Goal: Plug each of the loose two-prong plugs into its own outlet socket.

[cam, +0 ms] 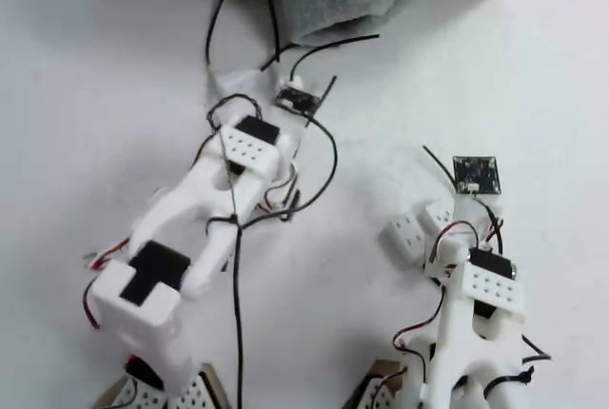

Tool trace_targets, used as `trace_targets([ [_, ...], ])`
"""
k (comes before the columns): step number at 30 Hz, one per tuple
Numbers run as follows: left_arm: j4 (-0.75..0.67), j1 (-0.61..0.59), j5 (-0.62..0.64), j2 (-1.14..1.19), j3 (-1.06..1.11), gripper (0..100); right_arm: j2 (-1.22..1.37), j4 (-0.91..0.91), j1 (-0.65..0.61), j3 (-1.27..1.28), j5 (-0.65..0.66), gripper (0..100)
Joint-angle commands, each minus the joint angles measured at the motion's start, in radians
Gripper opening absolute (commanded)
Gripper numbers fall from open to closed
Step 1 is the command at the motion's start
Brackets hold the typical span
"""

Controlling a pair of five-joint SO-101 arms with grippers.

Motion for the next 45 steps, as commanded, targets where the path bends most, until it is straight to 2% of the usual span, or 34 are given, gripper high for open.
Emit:
trace_targets([
  [1,0.011,0.024,-0.028,0.005,-0.026,24,0.002,-0.012,0.004,-0.005,0.002,1.9],
  [5,0.034,0.005,-0.028,0.012,-0.100,24,0.002,-0.010,0.002,-0.005,0.002,1.9],
  [10,-0.003,-0.081,-0.034,0.015,-0.155,24,0.002,-0.010,0.004,-0.005,0.002,1.9],
  [14,0.055,-0.102,-0.127,0.005,-0.189,24,0.002,-0.010,0.002,-0.005,0.002,1.9],
  [18,0.110,-0.099,-0.169,0.007,-0.258,24,0.002,-0.010,0.002,-0.005,0.002,1.9],
  [20,0.110,-0.093,-0.238,0.016,-0.284,24,0.002,-0.010,0.002,-0.005,0.002,1.9],
  [24,0.060,-0.084,-0.354,0.018,-0.275,24,0.002,-0.010,0.004,-0.005,0.002,1.9],
  [28,-0.011,-0.084,-0.377,0.019,-0.210,24,0.002,-0.010,0.004,-0.005,0.002,1.9],
  [32,-0.026,-0.059,-0.459,0.019,-0.155,24,0.002,-0.010,0.002,-0.005,0.002,1.9],
  [41,-0.071,0.002,-0.453,0.064,-0.153,24,0.002,-0.010,0.004,-0.005,0.002,1.9],
  [45,0.017,-0.002,-0.413,0.160,-0.281,23,0.002,-0.010,0.005,-0.005,0.002,1.9],
])
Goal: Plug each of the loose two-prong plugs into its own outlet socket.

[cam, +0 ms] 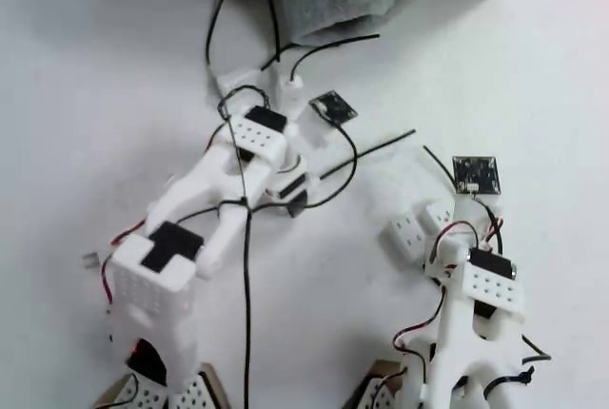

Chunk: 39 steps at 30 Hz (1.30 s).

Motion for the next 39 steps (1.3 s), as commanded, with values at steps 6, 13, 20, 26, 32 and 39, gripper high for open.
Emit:
trace_targets([
  [6,0.249,0.021,0.031,0.249,-0.393,19,0.002,-0.010,0.008,-0.005,0.002,1.9],
  [13,0.440,0.013,0.035,0.424,-0.690,3,0.002,-0.010,0.008,-0.005,0.002,1.9],
  [20,0.520,-0.038,0.189,0.447,-0.936,2,0.002,-0.010,0.008,-0.005,0.002,1.9],
  [26,0.537,-0.114,0.282,0.456,-1.088,2,0.002,-0.010,0.005,-0.005,0.002,1.9],
  [32,0.494,-0.191,0.292,0.456,-1.172,2,0.002,-0.010,0.004,-0.005,0.002,1.9],
  [39,0.331,-0.271,0.247,0.458,-1.172,7,0.002,-0.010,0.004,-0.005,0.002,1.9],
])
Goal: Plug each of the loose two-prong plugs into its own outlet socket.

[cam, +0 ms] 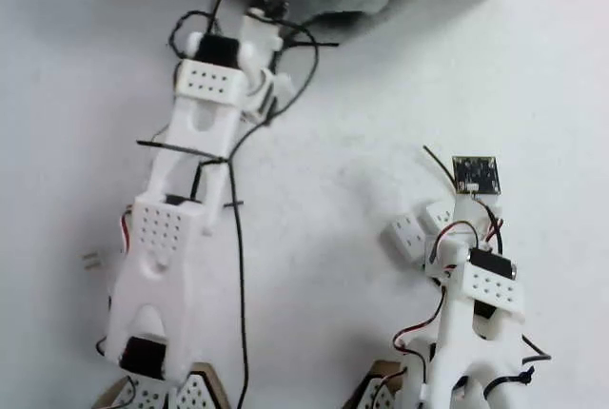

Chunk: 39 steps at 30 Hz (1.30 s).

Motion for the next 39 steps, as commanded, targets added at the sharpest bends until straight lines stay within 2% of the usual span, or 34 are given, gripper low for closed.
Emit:
trace_targets([
  [1,-0.098,-0.039,-0.044,-0.013,-0.040,8,0.002,-0.010,0.004,-0.005,0.002,1.9],
  [8,-0.245,-0.087,-0.109,0.070,-0.044,9,0.002,-0.010,0.004,-0.005,0.002,1.9],
  [14,-0.285,-0.163,-0.127,0.153,-0.049,21,0.002,-0.010,0.004,-0.005,0.002,1.9],
  [19,-0.189,-0.213,-0.127,0.151,-0.132,21,0.002,-0.010,0.002,-0.005,0.002,1.9],
  [22,-0.058,-0.234,-0.129,0.151,-0.269,22,0.002,-0.010,0.002,-0.005,0.002,1.9],
  [26,0.144,-0.251,-0.209,0.160,-0.500,24,0.002,-0.010,0.002,-0.005,0.002,1.9],
  [30,0.150,-0.328,-0.209,0.137,-0.509,23,0.002,-0.010,-0.005,-0.005,0.002,1.9],
  [39,0.152,-0.507,-0.373,0.122,-0.427,23,0.002,-0.010,-0.015,-0.005,0.002,1.9],
])
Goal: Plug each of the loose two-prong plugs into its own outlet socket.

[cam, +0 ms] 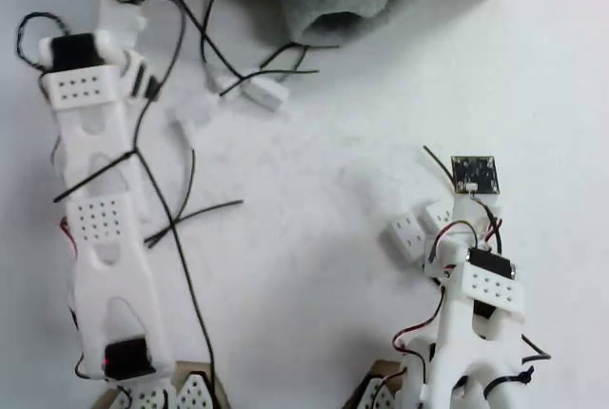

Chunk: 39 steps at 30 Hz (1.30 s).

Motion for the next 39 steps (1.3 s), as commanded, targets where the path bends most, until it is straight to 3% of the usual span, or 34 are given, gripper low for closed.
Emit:
trace_targets([
  [1,0.006,-0.082,-0.075,-0.045,0.020,23,0.002,-0.010,-0.008,-0.005,0.002,1.9],
  [8,0.006,-0.213,-0.376,-0.054,0.252,23,0.002,-0.010,-0.010,-0.005,0.002,1.9],
  [15,0.005,-0.271,-0.465,-0.269,0.701,23,0.002,-0.010,-0.031,-0.005,0.002,1.9],
  [19,0.000,-0.266,-0.460,-0.430,0.936,23,-0.007,-0.005,-0.030,-0.011,0.002,2.8],
  [24,-0.025,-0.257,-0.382,-0.556,1.132,23,-0.007,0.038,-0.028,-0.092,0.002,18.2],
  [27,-0.061,-0.239,-0.288,-0.564,1.204,23,0.001,0.140,-0.039,-0.226,0.002,25.9],
  [30,-0.084,-0.213,-0.206,-0.544,1.266,23,0.016,0.312,-0.077,-0.411,0.002,24.3],
  [35,-0.087,-0.186,-0.126,-0.499,1.304,23,0.082,0.545,-0.236,-0.601,-0.008,23.5],
  [39,-0.097,-0.186,-0.064,-0.466,1.303,23,0.147,0.524,-0.421,-0.560,-0.009,23.5],
])
